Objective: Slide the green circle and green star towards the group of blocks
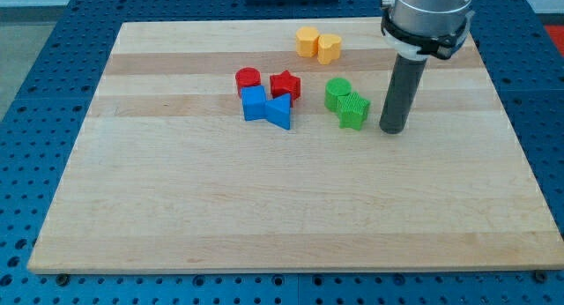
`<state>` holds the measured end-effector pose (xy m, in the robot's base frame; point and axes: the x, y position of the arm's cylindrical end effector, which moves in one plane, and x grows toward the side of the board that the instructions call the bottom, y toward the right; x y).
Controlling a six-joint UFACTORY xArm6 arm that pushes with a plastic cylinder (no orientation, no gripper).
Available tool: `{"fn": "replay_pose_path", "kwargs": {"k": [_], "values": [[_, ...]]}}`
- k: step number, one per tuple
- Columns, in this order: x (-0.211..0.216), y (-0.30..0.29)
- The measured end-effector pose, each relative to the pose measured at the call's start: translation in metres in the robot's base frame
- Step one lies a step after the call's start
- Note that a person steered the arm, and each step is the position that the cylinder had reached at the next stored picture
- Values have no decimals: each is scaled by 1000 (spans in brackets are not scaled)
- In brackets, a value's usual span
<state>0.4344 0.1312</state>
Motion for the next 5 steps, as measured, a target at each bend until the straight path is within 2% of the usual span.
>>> {"fn": "replay_pose_path", "kwargs": {"k": [5], "values": [[0, -55]]}}
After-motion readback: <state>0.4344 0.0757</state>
